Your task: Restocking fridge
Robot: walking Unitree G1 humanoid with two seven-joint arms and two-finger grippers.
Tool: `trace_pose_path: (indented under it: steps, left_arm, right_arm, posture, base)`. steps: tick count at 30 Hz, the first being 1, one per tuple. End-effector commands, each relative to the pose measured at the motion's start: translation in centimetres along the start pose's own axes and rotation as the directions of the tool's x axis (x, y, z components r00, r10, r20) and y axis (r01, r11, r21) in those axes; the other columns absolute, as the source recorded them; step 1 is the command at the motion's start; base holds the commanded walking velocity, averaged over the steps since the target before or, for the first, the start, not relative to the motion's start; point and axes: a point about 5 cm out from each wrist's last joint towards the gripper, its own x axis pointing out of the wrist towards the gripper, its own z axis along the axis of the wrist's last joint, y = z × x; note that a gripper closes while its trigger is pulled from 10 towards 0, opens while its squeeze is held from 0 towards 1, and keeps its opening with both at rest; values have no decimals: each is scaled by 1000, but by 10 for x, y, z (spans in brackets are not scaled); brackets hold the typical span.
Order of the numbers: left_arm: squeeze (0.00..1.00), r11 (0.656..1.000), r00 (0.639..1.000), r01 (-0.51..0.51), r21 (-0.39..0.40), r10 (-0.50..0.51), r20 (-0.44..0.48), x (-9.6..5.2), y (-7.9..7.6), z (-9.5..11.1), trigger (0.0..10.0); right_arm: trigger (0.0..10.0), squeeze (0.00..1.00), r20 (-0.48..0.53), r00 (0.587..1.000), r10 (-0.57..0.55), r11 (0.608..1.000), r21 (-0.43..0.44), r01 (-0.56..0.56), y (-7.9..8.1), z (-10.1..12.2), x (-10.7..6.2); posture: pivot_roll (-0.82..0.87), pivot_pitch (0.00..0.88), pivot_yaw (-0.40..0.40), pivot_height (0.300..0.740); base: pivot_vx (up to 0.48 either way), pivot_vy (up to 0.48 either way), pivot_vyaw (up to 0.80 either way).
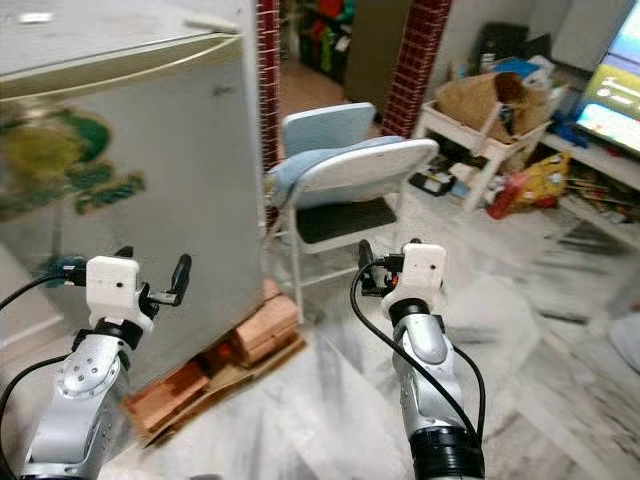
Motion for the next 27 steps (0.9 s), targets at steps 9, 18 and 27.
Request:
trace_pose_path:
  steps: [9,18,27]
  left_arm:
    - [0,997,997,70,33,-71,15,-1,-14,4,10000]
    - [0,995,996,89,34,-89,3,0,-14,4,10000]
    - [0,994,995,103,35,-103,4,1,-17,4,10000]
  right_arm:
    - [10000,0,-37,999,-35,999,-18,35,-8,-8,-2]
    - [10000,0,-40,999,-27,999,-18,27,-3,-10,0]
    - [10000,0,-45,999,-28,999,-25,27,-4,-11,2]
  posture:
    - [119,0,-30,740]
    - [124,0,-27,740]
    - [127,0,-28,740]
  base:
    - [0,251,0]
    - [0,0,0]
    - [0,292,0]
